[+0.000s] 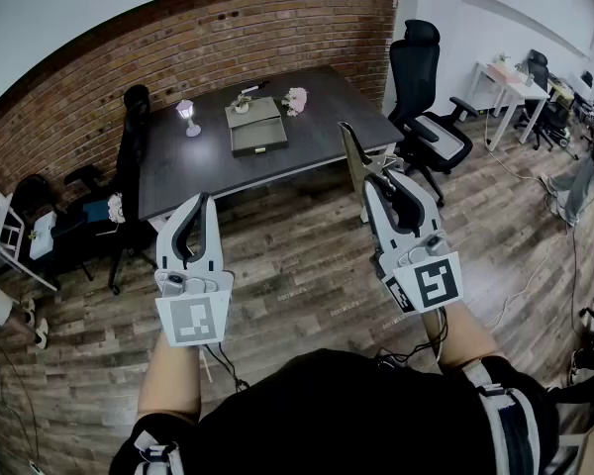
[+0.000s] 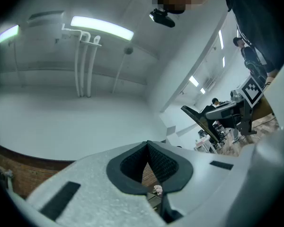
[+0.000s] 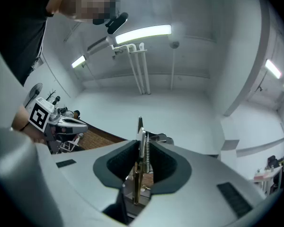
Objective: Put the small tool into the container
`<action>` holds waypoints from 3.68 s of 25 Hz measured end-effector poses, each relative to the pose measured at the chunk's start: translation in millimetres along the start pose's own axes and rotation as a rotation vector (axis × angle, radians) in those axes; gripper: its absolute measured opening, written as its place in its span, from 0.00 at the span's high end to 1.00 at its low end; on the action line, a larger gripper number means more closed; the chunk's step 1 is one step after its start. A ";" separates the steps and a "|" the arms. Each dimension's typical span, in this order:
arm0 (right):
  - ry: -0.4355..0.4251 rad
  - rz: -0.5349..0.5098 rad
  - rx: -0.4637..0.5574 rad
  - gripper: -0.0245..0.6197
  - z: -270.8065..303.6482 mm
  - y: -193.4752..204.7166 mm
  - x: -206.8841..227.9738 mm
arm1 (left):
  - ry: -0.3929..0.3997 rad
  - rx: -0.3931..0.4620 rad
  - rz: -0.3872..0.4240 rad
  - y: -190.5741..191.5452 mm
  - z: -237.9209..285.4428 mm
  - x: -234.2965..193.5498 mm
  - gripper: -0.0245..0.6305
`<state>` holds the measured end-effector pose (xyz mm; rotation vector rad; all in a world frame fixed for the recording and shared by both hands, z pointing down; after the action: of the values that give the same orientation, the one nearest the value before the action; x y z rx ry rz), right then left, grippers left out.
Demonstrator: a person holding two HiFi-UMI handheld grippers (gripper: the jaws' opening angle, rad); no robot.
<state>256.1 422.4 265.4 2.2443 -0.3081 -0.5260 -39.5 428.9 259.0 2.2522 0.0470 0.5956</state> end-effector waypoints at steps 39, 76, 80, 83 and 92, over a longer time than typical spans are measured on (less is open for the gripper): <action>0.036 0.013 -0.092 0.83 49.9 70.2 -40.3 | 0.069 -0.069 0.041 74.7 -11.7 -52.7 0.95; 0.031 0.091 -0.103 0.83 160.1 211.3 40.3 | 0.087 -0.145 0.042 207.7 113.5 -65.8 0.95; 0.026 0.095 -0.106 0.83 168.5 219.4 47.0 | 0.080 -0.144 0.026 216.4 124.5 -66.9 0.95; 0.015 0.096 -0.107 0.83 175.3 225.6 52.5 | 0.086 -0.148 0.025 222.0 134.9 -67.9 0.95; -0.011 0.112 -0.089 0.83 212.4 249.7 86.1 | 0.054 -0.132 0.004 245.5 190.5 -72.4 0.95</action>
<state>220.9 87.4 303.0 2.1255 -0.4056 -0.4832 -59.1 112.4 294.0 2.1090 0.0299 0.6430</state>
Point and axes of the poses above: the fingertips, and each gripper's own axes: z forward along the fingers, x to its right, y out of its underside, the point moved 8 cm from there along -z, backward along the fingers, and after that the axes turned 13 degrees about x, right-handed, at the moved point
